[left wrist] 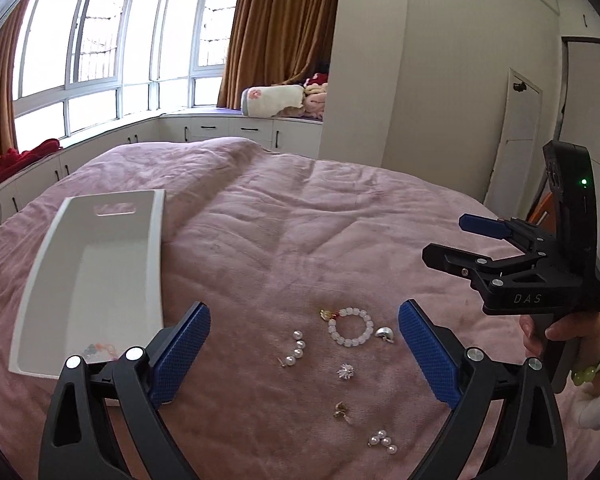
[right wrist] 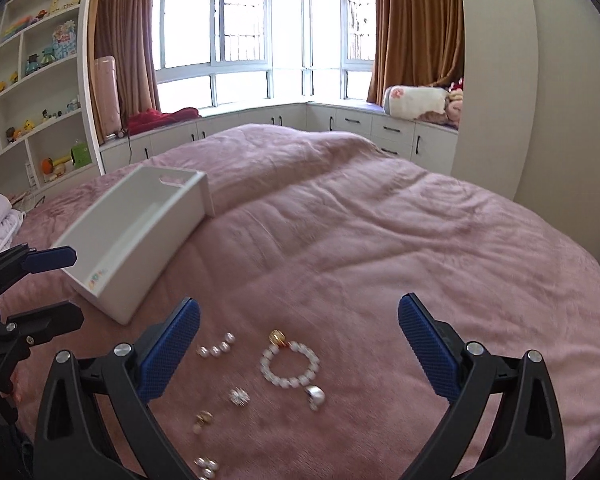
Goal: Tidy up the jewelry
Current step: 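Move both open tools back over the remaining jewelry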
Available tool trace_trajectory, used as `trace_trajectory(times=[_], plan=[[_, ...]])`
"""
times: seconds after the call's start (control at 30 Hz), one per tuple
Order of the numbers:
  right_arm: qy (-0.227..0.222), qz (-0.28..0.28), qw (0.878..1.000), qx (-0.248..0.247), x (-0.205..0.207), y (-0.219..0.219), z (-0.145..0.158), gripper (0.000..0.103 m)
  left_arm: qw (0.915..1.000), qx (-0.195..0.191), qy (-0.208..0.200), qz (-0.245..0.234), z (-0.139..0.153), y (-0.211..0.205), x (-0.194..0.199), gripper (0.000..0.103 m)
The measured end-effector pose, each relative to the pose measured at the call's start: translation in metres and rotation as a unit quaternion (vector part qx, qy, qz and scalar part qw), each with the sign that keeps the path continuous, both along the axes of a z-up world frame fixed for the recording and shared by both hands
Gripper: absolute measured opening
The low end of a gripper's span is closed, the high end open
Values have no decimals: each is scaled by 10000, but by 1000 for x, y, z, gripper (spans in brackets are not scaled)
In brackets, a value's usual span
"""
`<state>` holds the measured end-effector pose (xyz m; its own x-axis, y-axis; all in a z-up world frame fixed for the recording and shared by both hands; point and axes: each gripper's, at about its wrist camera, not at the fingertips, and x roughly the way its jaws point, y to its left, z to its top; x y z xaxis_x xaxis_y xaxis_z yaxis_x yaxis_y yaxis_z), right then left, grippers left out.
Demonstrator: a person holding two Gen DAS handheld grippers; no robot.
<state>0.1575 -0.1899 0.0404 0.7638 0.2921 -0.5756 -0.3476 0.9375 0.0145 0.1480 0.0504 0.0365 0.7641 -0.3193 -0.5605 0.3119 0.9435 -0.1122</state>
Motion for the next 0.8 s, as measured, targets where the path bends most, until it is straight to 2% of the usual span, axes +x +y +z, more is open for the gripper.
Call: trace_trajectory(times=[0.13,0.3,0.5,0.8], plan=[[189,-91,9998,-42,0,-18,-22,98,9998,80,195,-30,-28,-15,12,96],[192,-65,9992,-342,-6,-29,-44,97,9968,616,503,1,-69,-33,34,96],[373,131,9966,-728,2,-26,-75,86,9908,1121,743,-155,-104,-43,57,96],[895,421,9904,-967,25,-11,-121,72,9873,1138,1105,-42,-134,-34,83,96]])
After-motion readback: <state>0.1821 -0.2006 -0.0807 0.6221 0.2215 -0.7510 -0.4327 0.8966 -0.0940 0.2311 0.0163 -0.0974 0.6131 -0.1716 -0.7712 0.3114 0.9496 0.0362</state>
